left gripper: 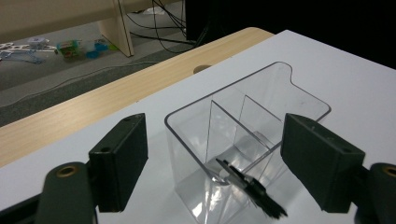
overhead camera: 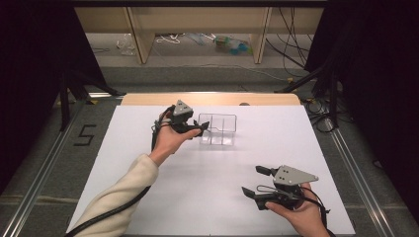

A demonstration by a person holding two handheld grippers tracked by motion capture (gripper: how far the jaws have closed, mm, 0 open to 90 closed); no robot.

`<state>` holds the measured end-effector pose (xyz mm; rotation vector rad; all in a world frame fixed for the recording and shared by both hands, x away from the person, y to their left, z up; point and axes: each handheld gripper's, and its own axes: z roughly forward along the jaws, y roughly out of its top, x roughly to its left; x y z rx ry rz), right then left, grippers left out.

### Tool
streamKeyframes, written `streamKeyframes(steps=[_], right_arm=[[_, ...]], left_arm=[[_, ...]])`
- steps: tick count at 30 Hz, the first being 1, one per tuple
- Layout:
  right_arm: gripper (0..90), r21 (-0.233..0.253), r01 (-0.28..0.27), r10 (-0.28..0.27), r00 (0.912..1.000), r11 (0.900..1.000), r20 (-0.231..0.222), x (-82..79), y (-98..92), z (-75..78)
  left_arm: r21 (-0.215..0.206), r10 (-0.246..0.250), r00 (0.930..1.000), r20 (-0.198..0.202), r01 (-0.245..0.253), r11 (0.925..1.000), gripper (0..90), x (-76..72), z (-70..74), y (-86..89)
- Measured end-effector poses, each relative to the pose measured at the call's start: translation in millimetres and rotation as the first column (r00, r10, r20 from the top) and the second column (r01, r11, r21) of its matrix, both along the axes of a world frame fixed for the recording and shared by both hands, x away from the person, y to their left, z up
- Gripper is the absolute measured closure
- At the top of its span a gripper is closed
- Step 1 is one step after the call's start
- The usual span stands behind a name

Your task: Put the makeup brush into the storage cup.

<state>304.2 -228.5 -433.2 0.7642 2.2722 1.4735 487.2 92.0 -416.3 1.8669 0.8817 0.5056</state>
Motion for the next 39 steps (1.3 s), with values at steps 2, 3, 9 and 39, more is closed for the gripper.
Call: streamKeyframes(steps=[2, 3, 9, 39], right_arm=[[19.7, 0.000, 0.000, 0.000, 1.0000, 1.000, 0.000, 0.0, 0.0, 0.1], [19.7, -0.001, -0.003, 0.003, 1.0000, 1.000, 0.000, 0.1, 0.0, 0.2], [19.6, -0.001, -0.003, 0.003, 1.0000, 1.000, 0.000, 0.1, 0.1, 0.2], [19.6, -0.002, 0.001, -0.001, 1.0000, 1.000, 0.002, 0.3, 0.1, 0.0]], left_arm=[[-0.004, 0.003, 1.0000, -0.003, -0.003, 1.0000, 22.7, -1.2, -0.2, 2.3], [-0.003, 0.001, 1.0000, -0.002, -0.001, 1.0000, 22.5, -1.7, 0.0, 3.6], [-0.001, -0.006, 1.0000, 0.003, 0.006, 1.0000, 22.0, -6.8, 2.0, 7.5], [-0.008, -0.033, 0.9990, 0.030, 0.033, 0.9994, 20.8, -32.9, 7.2, 30.1]])
